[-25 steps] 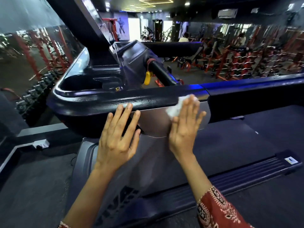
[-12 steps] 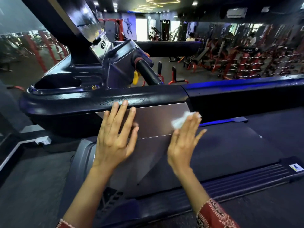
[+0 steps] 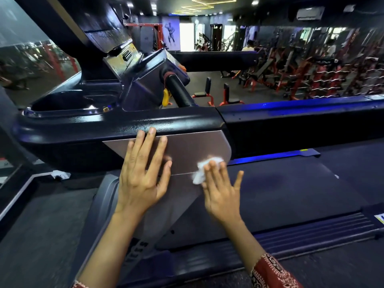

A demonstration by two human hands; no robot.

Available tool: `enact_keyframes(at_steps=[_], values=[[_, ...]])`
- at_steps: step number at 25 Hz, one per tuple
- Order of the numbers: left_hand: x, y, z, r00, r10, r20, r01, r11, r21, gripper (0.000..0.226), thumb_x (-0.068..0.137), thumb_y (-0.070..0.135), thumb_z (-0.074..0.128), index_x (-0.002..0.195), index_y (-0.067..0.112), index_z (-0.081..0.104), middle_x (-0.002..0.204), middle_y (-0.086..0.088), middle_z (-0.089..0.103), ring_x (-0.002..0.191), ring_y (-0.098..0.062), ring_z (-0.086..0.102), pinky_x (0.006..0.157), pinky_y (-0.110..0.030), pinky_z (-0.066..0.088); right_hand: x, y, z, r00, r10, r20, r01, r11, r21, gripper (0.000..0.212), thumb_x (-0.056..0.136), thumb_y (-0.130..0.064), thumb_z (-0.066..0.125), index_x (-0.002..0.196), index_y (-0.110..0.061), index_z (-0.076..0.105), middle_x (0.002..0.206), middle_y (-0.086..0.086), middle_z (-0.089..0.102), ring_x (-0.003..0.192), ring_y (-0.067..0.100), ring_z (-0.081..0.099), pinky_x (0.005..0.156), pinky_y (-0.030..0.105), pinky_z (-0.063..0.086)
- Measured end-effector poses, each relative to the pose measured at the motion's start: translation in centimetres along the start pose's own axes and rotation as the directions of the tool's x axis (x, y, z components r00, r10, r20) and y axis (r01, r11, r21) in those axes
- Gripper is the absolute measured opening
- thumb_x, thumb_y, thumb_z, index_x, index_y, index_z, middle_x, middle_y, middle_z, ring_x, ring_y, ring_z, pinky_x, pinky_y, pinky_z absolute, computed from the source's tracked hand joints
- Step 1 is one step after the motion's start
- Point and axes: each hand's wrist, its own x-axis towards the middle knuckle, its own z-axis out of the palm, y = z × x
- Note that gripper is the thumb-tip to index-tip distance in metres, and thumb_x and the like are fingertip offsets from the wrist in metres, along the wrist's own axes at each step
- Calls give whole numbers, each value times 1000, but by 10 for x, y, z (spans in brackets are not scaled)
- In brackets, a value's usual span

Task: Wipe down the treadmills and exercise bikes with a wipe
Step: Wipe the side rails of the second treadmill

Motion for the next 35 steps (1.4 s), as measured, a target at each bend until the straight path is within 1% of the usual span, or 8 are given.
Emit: enact_keyframes(at_steps=[4,9,14,19,23,28,33,35], values=[[2,2,-3,999,-36,10,36,999,-7,47,94,19,55,136,4,41,144,-17,34,145,-20,18,116,-43,22,76,-12,-8,931,354,-86,-337,927,168,54,105,-30,15,152,-20,-11,159,-9,-16,147,13,-9,115,45,-15],[6,0,-6,999,-39,25,39,999,1,49,92,20,55,137,6,41,144,-16,36,144,-20,20,117,-40,22,51,-22,-2,977,-211,-40,214,973,90,62,100,-19,40,154,-19,8,161,-7,-1,148,13,6,118,48,-4],[13,-6,-10,1000,-9,1,9,1000,15,46,91,19,55,133,3,46,137,-20,47,133,-32,38,115,-39,25,98,-13,-20,943,318,-98,-299,939,173,51,105,-26,21,152,-9,12,161,-4,2,148,16,2,117,45,-10],[26,-15,-13,1000,-22,-10,23,999,23,41,92,19,53,129,2,52,134,-20,51,129,-32,42,115,-40,24,120,-44,-28,990,-137,-26,140,978,154,44,101,-21,39,142,-8,41,148,11,40,142,24,30,119,43,3],[36,-18,-16,999,-48,-11,49,999,16,37,91,20,56,123,2,61,128,-20,58,125,-31,47,111,-42,29,130,-18,-40,967,247,-57,-242,967,84,50,105,-30,24,136,0,49,143,16,47,139,33,34,119,44,2],[47,-21,-20,998,-48,50,49,999,-19,41,86,20,52,118,-2,64,123,-20,61,120,-31,52,109,-43,33,161,-68,-38,992,-90,92,64,963,260,40,98,-20,38,120,4,62,125,18,62,119,33,56,113,41,26],[58,-23,-24,994,-25,102,33,997,-74,41,87,24,54,115,-3,66,118,-20,64,111,-36,60,106,-42,35,162,-11,-57,968,232,95,-233,972,5,42,97,-24,34,111,-1,65,111,12,66,108,31,59,108,44,29],[61,-23,-23,993,-6,119,17,996,-89,42,87,25,53,115,-4,66,116,-21,64,109,-37,61,105,-42,35,171,-29,-55,973,175,152,-177,984,0,41,95,-25,34,109,-1,65,107,12,66,104,32,60,106,45,32]])
